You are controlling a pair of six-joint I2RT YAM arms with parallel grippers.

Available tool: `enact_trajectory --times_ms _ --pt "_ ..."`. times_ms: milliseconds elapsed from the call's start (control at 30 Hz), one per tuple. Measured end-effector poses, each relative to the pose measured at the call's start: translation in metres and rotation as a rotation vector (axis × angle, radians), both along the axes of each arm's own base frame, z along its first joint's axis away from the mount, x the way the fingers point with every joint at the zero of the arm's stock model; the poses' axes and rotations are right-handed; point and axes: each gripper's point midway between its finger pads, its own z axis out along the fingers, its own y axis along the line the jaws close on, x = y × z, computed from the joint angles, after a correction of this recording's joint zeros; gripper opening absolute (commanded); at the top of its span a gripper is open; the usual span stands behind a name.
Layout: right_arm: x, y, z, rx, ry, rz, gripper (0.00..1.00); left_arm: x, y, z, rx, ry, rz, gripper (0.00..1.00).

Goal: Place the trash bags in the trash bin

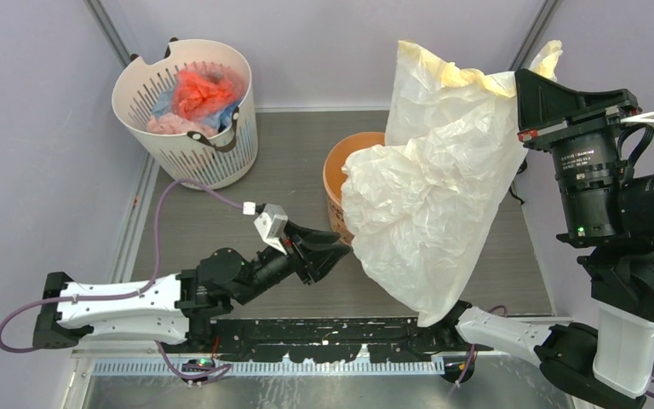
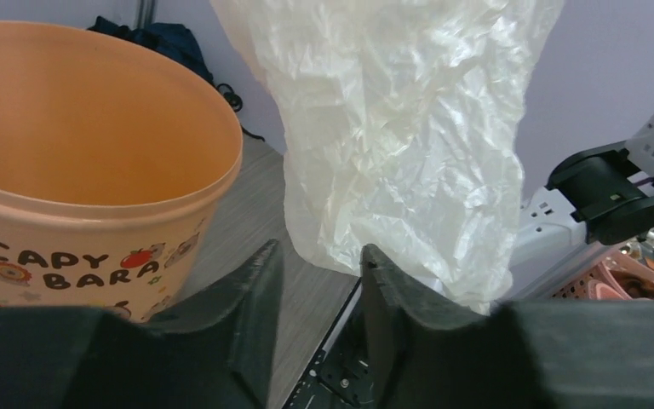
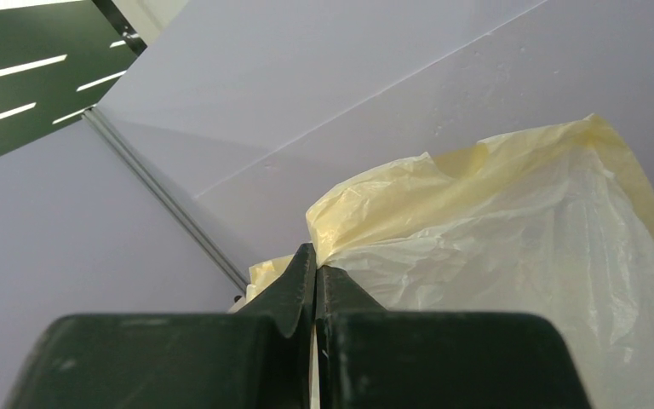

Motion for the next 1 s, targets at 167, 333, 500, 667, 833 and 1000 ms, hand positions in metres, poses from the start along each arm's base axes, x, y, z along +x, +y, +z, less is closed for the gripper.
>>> enact_trajectory --times_ms 167,333,500,667,833,1000 --pt "0.000 0.002 0.001 0.011 -0.003 0.013 0.01 -0.005 0.013 0.015 -0.024 -0.041 -0.019 0.74" --pt "-0.001 0.006 0.002 0.019 -0.007 0.037 0.01 -0.002 0.024 0.026 -0.037 -0.085 0.009 0.99" --pt "-0.002 0.011 0.004 0.028 -0.010 0.062 0.01 0.009 0.013 0.027 -0.001 -0.104 0.036 1.00" --pt "-0.002 0.015 0.004 0.030 -0.008 0.081 0.01 0.037 -0.002 0.029 0.014 -0.074 0.066 1.00" --pt "-0.005 0.014 0.002 0.028 0.000 0.093 0.01 0.068 -0.007 0.017 0.016 -0.026 0.090 1.00" --pt "-0.011 0.013 0.003 0.029 -0.004 0.112 0.01 0.082 -0.022 0.017 0.010 -0.006 0.057 1.00"
